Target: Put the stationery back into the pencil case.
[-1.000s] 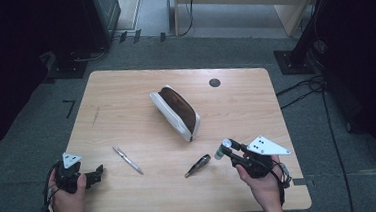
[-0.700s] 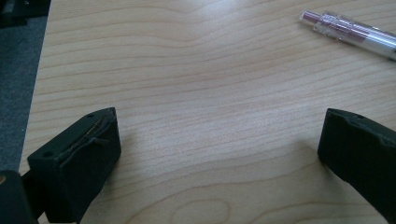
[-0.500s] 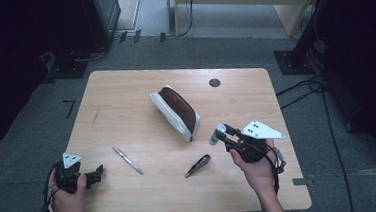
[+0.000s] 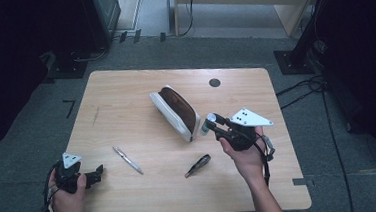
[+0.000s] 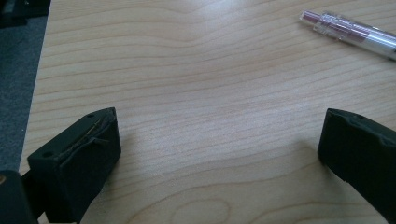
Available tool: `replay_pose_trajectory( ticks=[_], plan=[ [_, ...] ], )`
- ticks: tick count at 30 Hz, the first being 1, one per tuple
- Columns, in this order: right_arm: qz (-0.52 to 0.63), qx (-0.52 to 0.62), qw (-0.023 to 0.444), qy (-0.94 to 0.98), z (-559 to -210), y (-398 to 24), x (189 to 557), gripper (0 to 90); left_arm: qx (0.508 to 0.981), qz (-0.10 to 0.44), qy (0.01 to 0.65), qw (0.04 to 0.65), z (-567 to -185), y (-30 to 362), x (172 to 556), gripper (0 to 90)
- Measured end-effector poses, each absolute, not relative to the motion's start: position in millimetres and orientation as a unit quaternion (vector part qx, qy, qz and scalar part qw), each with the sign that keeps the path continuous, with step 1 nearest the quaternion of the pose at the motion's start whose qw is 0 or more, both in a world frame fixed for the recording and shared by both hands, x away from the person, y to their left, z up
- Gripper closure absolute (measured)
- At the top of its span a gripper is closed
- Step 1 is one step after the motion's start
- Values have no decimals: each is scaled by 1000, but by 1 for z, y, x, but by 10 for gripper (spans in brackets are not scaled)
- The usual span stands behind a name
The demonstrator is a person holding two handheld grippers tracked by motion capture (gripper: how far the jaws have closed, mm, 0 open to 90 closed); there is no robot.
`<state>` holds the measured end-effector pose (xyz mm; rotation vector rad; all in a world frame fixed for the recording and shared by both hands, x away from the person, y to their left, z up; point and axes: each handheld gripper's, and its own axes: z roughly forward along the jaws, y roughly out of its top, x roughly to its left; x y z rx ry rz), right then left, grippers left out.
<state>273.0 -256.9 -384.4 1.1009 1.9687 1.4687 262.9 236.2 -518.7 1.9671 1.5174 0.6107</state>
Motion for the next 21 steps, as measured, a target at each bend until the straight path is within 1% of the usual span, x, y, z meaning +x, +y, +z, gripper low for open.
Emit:
replay_pose_trajectory(
  ticks=[21],
  plan=[
    [530, 398, 213, 718, -388, -228, 311, 666, 737, 229, 567, 287, -519, 236, 263, 0]
  ],
)
